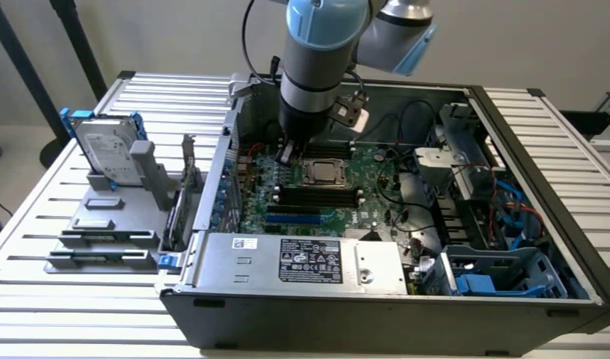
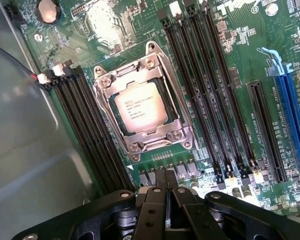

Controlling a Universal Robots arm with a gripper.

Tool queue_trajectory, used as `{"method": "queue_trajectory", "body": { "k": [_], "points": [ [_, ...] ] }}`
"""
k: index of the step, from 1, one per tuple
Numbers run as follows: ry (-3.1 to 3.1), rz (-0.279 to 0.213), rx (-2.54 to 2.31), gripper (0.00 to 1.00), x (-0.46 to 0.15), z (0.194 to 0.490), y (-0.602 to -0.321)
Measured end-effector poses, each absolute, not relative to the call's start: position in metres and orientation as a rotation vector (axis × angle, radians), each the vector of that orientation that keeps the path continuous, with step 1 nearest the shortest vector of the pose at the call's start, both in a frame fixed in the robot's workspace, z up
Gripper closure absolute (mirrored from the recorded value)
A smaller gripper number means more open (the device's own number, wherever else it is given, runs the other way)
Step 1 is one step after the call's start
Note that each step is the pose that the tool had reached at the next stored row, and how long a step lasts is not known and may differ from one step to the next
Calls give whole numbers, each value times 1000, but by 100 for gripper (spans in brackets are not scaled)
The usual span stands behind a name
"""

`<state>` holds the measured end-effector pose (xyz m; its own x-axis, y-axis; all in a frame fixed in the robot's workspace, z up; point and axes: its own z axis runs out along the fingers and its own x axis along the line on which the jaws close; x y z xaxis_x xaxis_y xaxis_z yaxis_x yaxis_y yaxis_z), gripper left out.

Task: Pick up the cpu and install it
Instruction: 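Install the first cpu locking lever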

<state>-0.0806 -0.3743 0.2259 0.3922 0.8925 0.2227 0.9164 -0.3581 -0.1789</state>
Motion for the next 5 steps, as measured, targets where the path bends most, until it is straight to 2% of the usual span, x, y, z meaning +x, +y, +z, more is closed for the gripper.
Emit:
{"method": "queue_trajectory", "body": {
  "k": [5],
  "points": [
    [-1590,-125,-2381,89,-81,226,-372]
  ]
}}
